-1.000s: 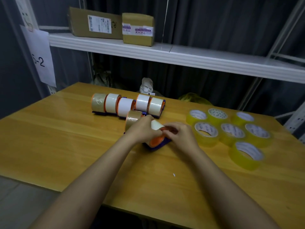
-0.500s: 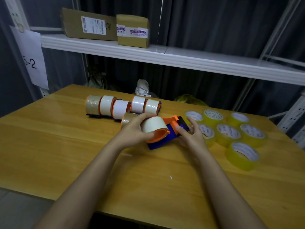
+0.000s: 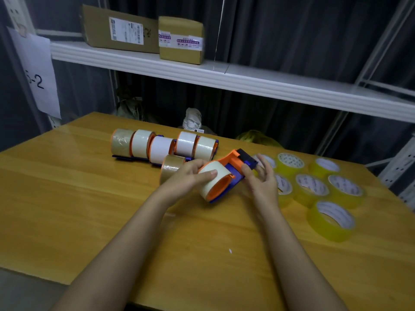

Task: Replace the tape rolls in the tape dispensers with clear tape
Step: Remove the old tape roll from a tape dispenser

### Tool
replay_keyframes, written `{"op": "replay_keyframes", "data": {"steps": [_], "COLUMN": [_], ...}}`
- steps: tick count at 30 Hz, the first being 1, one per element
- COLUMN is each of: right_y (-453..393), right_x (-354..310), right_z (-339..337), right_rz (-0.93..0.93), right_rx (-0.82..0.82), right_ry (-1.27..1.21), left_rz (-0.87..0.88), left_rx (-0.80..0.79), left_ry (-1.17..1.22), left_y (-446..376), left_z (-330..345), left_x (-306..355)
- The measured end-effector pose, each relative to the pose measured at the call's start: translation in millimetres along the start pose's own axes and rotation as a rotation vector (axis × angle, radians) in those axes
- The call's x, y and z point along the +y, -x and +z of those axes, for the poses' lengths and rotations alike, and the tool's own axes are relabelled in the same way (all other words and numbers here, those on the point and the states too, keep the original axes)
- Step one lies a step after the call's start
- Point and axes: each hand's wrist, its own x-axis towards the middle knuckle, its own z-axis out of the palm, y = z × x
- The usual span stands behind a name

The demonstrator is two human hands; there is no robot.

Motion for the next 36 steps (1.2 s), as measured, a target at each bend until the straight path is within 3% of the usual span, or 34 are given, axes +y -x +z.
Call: {"op": "replay_keyframes", "data": {"steps": [2, 5, 7, 9, 12, 16, 25, 29, 33, 36], "right_y": [-4.3, -3.1, 2.8, 4.0, -0.1, 4.0, 12.1, 14.8, 12.9, 9.4], "right_x": [2.7, 11.3, 16.8, 19.0, 21.3, 24.4, 17.0, 16.9, 24.5, 19.5], "right_z": [-0.3, 3.3, 4.4, 1.7, -0.1, 4.8, 16.1, 18.9, 14.5, 8.6], "right_rz": [0.023, 0.000, -0.148, -0.408, -0.660, -0.608, -0.395, -0.282, -0.200, -0.346], "right_rx": [-0.026, 0.018, 0.123, 0.194, 0.075, -0.115, 0.087, 0.040, -0.172, -0.237], "right_ry": [-0.070, 0.021, 0.196, 0.433, 0.650, 0.591, 0.347, 0.243, 0.356, 0.582], "left_rz": [0.023, 0.043, 0.056, 0.082, 0.117, 0.145, 0.240, 0.252, 0.265, 0.280], "left_rx": [0.062, 0.129, 0.148, 0.158, 0.169, 0.144, 0.178, 0.217, 0.279, 0.333], "left_ry": [0.120, 0.202, 0.230, 0.256, 0.286, 0.289, -0.038, -0.282, -0.393, -0.430], "left_y": [-5.9, -16.9, -23.9, -28.7, -32.7, -29.4, -12.3, -11.8, -14.5, -17.7], "left_z": [0.7, 7.4, 14.0, 19.3, 21.4, 18.5, 25.4, 26.4, 23.0, 18.1], "left_x": [-0.7, -4.8, -9.7, -14.5, -19.0, -23.5, -22.5, -25.1, -30.9, -35.0]}}
